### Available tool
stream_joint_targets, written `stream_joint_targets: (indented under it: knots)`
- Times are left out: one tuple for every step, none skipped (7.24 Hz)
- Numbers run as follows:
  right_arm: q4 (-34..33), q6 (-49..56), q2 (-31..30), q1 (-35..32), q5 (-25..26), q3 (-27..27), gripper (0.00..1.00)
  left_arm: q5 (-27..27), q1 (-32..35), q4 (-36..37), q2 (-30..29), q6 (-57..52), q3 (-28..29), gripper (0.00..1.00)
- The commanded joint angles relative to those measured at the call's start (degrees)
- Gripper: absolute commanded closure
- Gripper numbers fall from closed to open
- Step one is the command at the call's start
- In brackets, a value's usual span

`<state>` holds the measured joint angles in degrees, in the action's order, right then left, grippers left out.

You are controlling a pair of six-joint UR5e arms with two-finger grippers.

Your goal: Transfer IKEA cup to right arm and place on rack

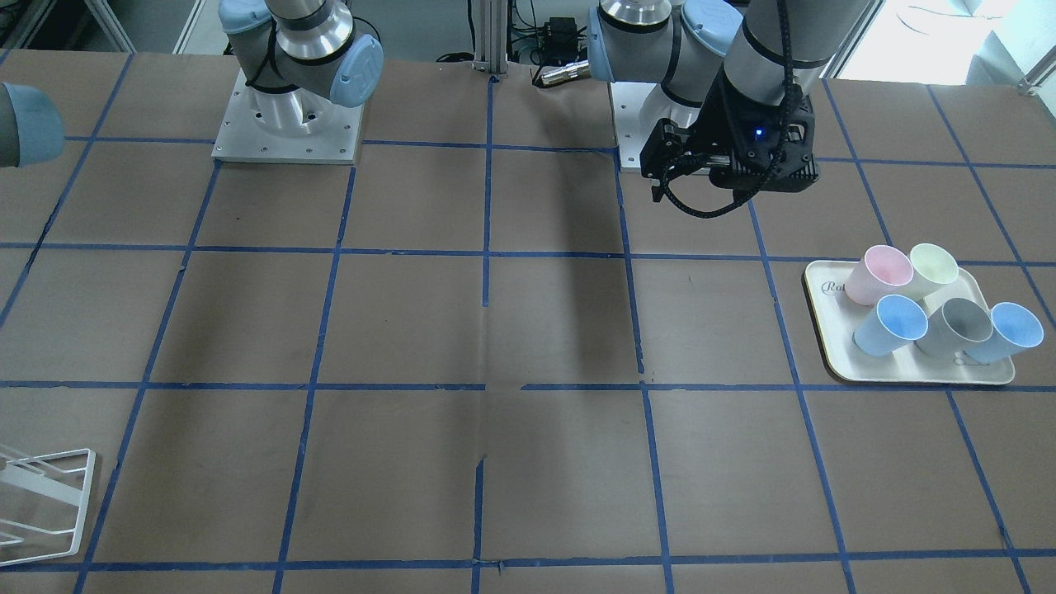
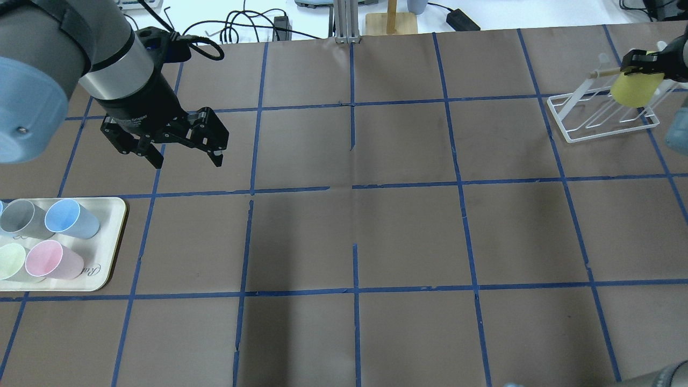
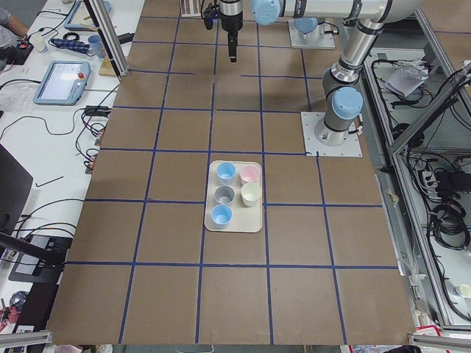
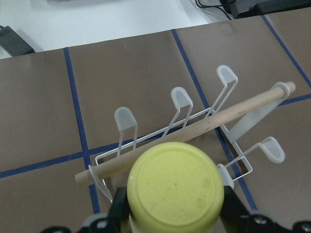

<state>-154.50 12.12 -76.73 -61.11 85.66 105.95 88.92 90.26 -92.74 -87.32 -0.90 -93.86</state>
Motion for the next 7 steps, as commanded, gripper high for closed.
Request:
stream_joint_targets:
  knots:
    - [-0.1, -1.0, 0.9, -0.1, -0.7, 0.0, 1.0, -0.1, 0.2, -0.1, 0.0, 0.0, -0.1, 0.0]
    - [-0.2, -0.9, 1.6, -0.1, -1.2, 0.0, 1.0, -0.1, 0.2, 0.0, 0.1, 0.0, -0.1, 0.0]
    - [-0.2, -0.9, 1.9, -0.1, -1.2, 0.0, 1.0, -0.1, 0.4, 0.0, -0.2, 1.1, 0.0, 0.0]
    - [-0.2, -0.8, 2.0, -0.1, -1.2, 0.0, 1.0, -0.1, 0.4, 0.0, -0.1, 1.4, 0.0, 0.0]
    - [-0.1, -0.8, 2.4, -0.1, -1.1, 0.0, 1.0, -0.1, 0.3, 0.0, -0.1, 1.3, 0.0, 0.0]
    - [-0.4, -0.5, 3.9, -0.1, -1.1, 0.0, 1.0, -0.1, 0.3, 0.2, -0.1, 1.4, -0.1, 0.0]
    - [-2.8, -0.9, 4.8, -0.1, -1.0, 0.0, 0.95, -0.1, 0.3, 0.2, 0.0, 1.1, -0.1, 0.0]
